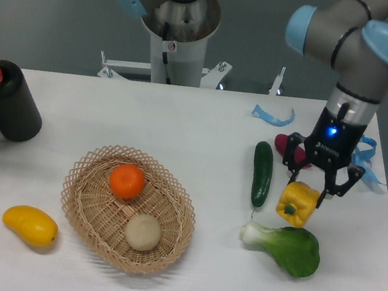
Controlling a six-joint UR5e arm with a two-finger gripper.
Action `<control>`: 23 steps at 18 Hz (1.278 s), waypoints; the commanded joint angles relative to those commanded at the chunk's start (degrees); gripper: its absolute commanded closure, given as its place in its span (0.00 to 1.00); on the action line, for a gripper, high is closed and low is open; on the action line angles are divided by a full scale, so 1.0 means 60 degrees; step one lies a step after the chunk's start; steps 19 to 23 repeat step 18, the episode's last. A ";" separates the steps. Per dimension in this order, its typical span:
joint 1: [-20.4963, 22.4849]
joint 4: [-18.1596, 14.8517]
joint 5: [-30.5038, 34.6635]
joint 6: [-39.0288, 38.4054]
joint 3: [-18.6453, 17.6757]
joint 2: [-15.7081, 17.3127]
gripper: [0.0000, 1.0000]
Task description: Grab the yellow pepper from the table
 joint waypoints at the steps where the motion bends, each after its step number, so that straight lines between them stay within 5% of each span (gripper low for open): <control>1: -0.0073 0.0000 -0.0002 -0.0149 0.0014 0.0015 0.72; 23: -0.0015 0.0015 -0.0075 -0.0516 0.0102 0.0016 0.72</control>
